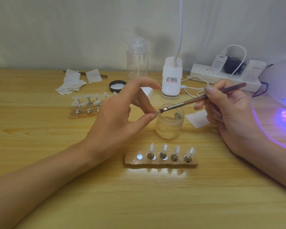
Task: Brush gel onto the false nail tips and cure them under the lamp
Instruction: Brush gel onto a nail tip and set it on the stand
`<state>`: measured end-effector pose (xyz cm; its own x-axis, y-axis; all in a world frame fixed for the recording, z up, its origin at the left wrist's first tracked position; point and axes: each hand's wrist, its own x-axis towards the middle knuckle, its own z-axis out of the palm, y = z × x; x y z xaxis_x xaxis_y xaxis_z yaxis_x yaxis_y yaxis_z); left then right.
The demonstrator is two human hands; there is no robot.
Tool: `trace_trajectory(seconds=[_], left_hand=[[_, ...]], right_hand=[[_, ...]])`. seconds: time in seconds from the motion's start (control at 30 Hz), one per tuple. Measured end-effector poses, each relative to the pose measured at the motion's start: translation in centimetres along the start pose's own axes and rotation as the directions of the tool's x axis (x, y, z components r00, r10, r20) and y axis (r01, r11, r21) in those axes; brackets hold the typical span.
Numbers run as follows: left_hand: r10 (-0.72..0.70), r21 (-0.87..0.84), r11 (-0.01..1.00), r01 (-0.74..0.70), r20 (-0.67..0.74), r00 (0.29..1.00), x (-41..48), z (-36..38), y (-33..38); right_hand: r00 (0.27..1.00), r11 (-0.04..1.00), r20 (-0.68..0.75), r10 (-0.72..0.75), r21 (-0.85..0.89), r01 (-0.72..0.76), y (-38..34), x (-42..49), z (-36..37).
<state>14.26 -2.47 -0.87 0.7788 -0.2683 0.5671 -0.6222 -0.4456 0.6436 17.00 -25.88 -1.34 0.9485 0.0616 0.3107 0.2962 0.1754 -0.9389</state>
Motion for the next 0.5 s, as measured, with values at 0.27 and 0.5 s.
trace_trajectory(seconds=[0.27,0.5], left_hand=[[-0.031,-0.060,0.998,0.030,-0.013,0.999,-0.07,0.02,0.10],[-0.072,-0.102,0.992,0.071,-0.010,0.997,-0.02,0.09,-0.07]], right_hand=[[1.000,1.000,0.007,-0.020,0.019,0.019,-0.14,-0.01,0.03],[1.000,0.999,-0.013,-0.016,0.030,0.017,-0.08,0.00,-0.10]])
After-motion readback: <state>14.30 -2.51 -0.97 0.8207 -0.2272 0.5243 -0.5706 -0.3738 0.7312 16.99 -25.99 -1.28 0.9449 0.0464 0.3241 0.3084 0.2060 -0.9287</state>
